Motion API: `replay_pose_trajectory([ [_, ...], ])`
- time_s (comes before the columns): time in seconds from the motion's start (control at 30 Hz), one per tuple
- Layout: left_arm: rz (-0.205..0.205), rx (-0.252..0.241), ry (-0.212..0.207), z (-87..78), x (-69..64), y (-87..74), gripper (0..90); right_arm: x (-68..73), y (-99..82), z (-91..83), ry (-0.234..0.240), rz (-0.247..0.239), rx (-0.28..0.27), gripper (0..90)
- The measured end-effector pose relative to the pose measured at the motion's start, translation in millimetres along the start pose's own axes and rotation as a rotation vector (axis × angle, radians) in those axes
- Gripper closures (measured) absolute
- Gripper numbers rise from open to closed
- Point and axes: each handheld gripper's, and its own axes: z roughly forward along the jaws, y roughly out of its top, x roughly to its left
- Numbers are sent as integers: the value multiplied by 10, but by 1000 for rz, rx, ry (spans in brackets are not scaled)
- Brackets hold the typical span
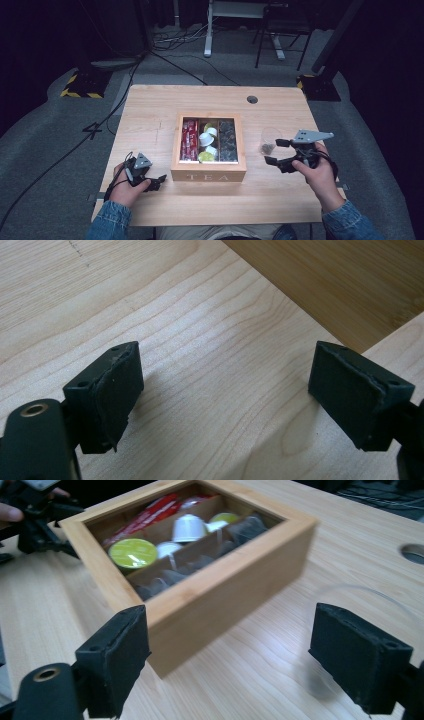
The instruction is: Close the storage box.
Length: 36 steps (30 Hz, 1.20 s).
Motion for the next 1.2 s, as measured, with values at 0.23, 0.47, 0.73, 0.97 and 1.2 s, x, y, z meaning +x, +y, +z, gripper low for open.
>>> replay_pose_trajectory([
  [0.23,6,-2,-5,-5,39,-6,148,-239,-146,-268,-84,16,11,169],
  [0.47,2,-1,-7,5,76,1,138,-479,-343,-416,-134,38,58,189],
  [0.73,5,7,-11,9,104,9,123,-715,-605,-450,-152,71,113,191],
  [0.97,2,4,-9,12,127,9,123,-883,-895,-380,-171,103,107,195],
  [1.2,6,6,-8,11,139,11,123,-1000,-1092,-324,-193,178,83,197],
])
